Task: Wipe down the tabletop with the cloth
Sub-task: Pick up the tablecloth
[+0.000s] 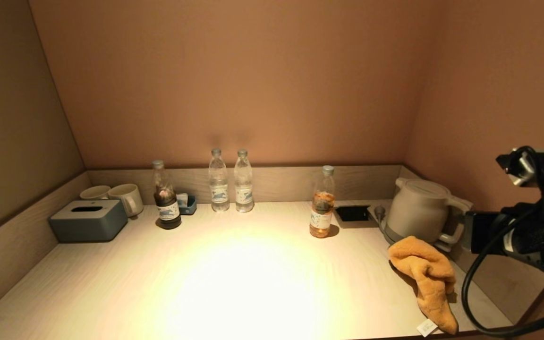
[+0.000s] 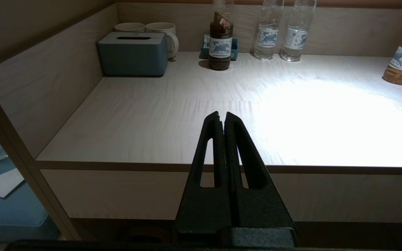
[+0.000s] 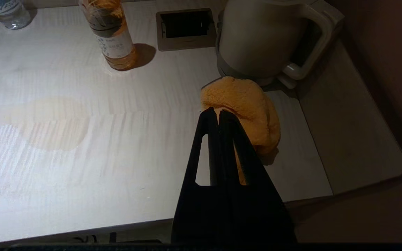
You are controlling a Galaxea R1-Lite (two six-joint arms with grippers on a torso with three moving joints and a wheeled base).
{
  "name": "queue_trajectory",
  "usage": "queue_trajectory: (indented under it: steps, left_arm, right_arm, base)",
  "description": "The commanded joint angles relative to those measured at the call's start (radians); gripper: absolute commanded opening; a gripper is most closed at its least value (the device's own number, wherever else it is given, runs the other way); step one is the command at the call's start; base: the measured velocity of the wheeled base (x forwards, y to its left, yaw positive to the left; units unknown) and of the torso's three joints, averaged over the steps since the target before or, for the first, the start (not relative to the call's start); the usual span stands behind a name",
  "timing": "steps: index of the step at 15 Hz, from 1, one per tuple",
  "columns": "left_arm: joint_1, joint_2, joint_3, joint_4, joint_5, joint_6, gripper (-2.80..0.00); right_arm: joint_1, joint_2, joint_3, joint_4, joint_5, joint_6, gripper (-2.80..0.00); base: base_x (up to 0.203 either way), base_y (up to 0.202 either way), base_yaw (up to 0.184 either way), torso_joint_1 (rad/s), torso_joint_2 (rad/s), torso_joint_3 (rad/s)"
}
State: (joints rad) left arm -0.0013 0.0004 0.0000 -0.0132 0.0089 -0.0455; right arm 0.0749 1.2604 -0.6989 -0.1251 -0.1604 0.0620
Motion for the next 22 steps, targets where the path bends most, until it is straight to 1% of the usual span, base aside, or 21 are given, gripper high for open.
queue_trajectory:
  steps: [1,6,9,11,12,14,15,17,19,22]
  left_arm:
    - [0.000,0.000,0.000,-0.002,0.000,0.000,-2.80]
    - [0.000,0.000,0.000,-0.002,0.000,0.000,-2.80]
    - [0.000,0.000,0.000,-0.002,0.000,0.000,-2.80]
    - [0.000,0.000,0.000,-0.002,0.000,0.000,-2.80]
    - [0.000,0.000,0.000,-0.002,0.000,0.000,-2.80]
    - [0.000,0.000,0.000,-0.002,0.000,0.000,-2.80]
    - [0.000,0.000,0.000,-0.002,0.000,0.000,-2.80]
    - [0.000,0.000,0.000,-0.001,0.000,0.000,-2.80]
    - [0.000,0.000,0.000,-0.001,0.000,0.000,-2.80]
    - [0.000,0.000,0.000,-0.002,0.000,0.000,-2.80]
  right_arm:
    - [-0.001,0.013,0.005,-0.003,-0.010,0.008,-2.80]
    - [-0.019,0.107,-0.025,-0.008,-0.008,0.007,-2.80]
    - [-0.051,0.253,-0.075,-0.007,-0.005,0.004,-2.80]
    - [-0.087,0.362,-0.136,-0.002,0.005,0.003,-2.80]
    - [-0.109,0.408,-0.178,0.002,0.017,0.003,0.00]
    - [-0.139,0.471,-0.250,0.023,0.030,0.001,0.00]
    - [-0.148,0.494,-0.280,0.053,0.032,0.002,0.00]
    - [-0.163,0.526,-0.315,0.101,0.033,0.007,0.00]
    - [-0.176,0.554,-0.326,0.145,0.042,0.012,0.00]
    - [-0.182,0.593,-0.332,0.148,0.070,0.010,0.00]
  base:
    - [0.000,0.000,0.000,0.000,0.00,0.000]
    - [0.000,0.000,0.000,0.000,0.00,0.000]
    - [0.000,0.000,0.000,0.000,0.00,0.000]
    - [0.000,0.000,0.000,0.000,0.00,0.000]
    - [0.000,0.000,0.000,0.000,0.00,0.000]
    - [0.000,0.000,0.000,0.000,0.00,0.000]
    - [0.000,0.000,0.000,0.000,0.00,0.000]
    - [0.000,0.000,0.000,0.000,0.00,0.000]
    - [0.000,0.000,0.000,0.000,0.00,0.000]
    - [0.000,0.000,0.000,0.000,0.00,0.000]
